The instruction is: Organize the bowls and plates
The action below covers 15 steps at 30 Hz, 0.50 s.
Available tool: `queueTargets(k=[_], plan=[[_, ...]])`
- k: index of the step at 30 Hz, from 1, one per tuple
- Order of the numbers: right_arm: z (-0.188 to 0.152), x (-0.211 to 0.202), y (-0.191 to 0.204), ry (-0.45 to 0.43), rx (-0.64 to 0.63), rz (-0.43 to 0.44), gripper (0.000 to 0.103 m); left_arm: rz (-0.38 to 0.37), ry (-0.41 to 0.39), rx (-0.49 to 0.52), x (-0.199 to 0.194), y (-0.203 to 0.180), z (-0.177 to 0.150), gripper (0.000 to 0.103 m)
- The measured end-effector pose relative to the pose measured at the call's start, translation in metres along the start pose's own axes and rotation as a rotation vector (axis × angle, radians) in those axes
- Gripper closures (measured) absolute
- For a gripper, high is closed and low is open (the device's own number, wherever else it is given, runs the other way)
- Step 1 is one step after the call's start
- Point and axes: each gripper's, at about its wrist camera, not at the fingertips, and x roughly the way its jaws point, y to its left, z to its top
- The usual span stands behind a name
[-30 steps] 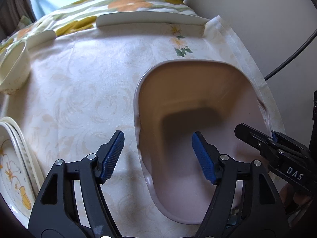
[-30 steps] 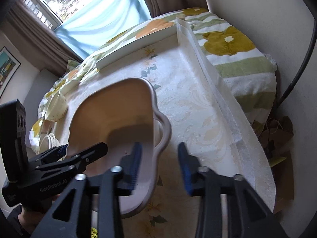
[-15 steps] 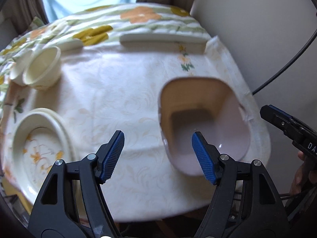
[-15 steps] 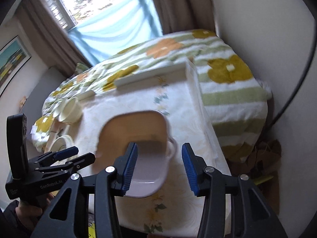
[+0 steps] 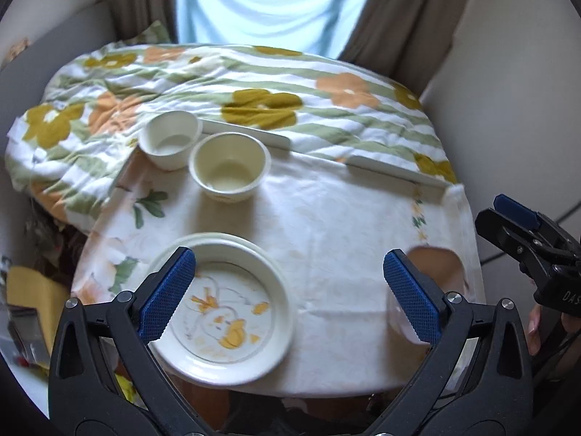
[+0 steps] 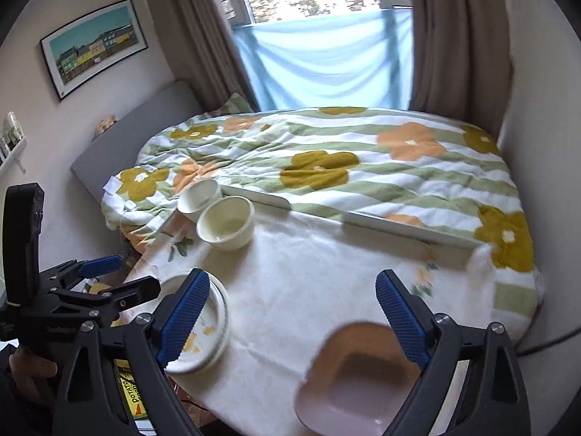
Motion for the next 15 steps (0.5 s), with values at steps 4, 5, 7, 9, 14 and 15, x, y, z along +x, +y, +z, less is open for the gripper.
queueTargets(k=[4,5,7,9,14,15], plan=[[0.032,0.043,0.021,0.054,-0.005,0.038,0.012,0.025,0.034,-0.053,0.015,0.044,0.034,0.0],[0.041,0.057,0.026,0.078,0.0,0.055,0.012,0.021,0.045,-0.067,0.021,0.055,0.042,0.0],[0.056,0.085,0.033,0.114,0.003,0.066,0.012,0.019,0.084,-0.089,0.037,0.075,0.058,0.0],[0.067,0.114,0.041,0.154,0.001,0.055,0.012,0.011,0.117,-0.114,0.056,0.094,0.07,0.0],[0.081,0.192,0.049,0.271,0.041,0.067,0.021,-0.021,0.203,-0.162,0.113,0.13,0.092,0.006],[0.082,0.206,0.049,0.298,0.051,0.063,0.029,-0.024,0.225,-0.168,0.128,0.135,0.095,0.008]])
